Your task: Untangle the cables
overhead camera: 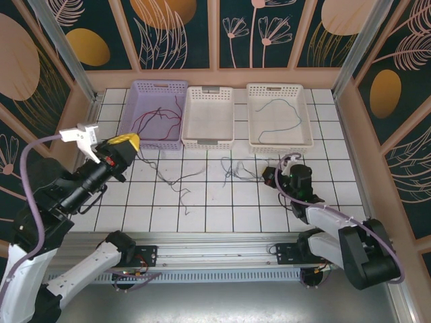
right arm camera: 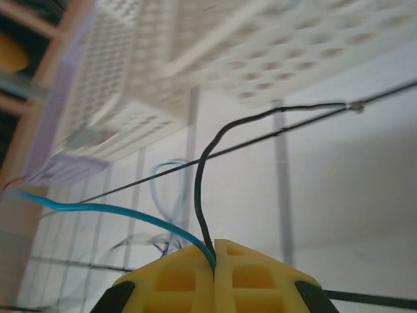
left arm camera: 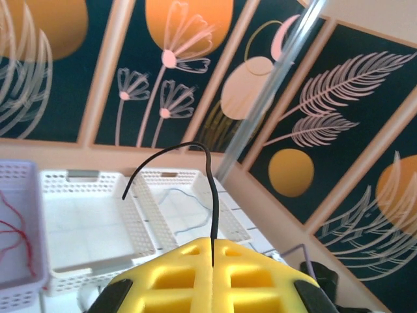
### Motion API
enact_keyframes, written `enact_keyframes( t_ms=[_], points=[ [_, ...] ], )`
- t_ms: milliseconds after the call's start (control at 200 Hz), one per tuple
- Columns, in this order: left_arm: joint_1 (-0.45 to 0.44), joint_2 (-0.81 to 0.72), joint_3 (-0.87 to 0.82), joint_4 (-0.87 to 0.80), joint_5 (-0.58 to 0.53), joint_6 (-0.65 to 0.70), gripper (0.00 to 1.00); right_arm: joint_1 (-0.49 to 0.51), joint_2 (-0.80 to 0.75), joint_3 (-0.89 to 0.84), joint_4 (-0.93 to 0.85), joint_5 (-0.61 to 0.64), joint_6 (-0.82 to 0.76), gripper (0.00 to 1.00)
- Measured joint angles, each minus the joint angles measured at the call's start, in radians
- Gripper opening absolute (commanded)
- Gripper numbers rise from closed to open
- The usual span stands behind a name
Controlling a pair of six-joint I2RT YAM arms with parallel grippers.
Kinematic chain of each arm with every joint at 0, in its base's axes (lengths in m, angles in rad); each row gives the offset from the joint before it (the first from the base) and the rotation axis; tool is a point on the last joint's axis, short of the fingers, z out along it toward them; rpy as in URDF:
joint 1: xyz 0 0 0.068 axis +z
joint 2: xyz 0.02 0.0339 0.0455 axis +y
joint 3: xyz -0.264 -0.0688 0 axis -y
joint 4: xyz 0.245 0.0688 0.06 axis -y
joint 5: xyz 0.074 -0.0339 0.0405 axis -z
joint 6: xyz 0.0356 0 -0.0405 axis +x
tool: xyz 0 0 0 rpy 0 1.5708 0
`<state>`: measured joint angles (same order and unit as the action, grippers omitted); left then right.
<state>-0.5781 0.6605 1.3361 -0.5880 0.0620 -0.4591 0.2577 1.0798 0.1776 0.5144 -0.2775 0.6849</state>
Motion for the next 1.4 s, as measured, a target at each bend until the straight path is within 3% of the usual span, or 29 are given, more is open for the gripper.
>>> enact_keyframes(
  t_ms=[155,290,525,746,881,1191,1396],
  points=[
    [0.000,0.024,0.125,-0.080,-0.083,0.055,0.00,-0.113,-0.109,-0.020,-0.145,0.069,0.034,0.00],
    [0.000,0.009,0.115,-0.087,-0.117,0.068,0.00,-0.152,-0.269,-0.015,-0.250,0.098,0.024,0.00],
    [0.000,0.043,-0.091,0.016,-0.036,0.035,0.00,-0.151,-0.399,0.126,-0.362,-0.005,-0.059,0.00],
    [0.000,0.233,-0.069,0.184,0.016,0.044,0.00,-0.126,-0.401,0.182,-0.388,-0.097,-0.118,0.00],
    [0.000,0.399,0.076,0.248,0.019,0.079,0.00,-0.095,-0.406,0.182,-0.416,-0.126,-0.138,0.00],
    [0.006,0.742,0.613,0.366,0.017,0.171,0.00,-0.006,-0.424,0.203,-0.434,-0.133,-0.156,0.00],
    [0.102,0.892,0.706,0.454,0.070,0.159,0.00,0.070,-0.416,0.222,-0.434,-0.117,-0.174,0.00]
  ],
)
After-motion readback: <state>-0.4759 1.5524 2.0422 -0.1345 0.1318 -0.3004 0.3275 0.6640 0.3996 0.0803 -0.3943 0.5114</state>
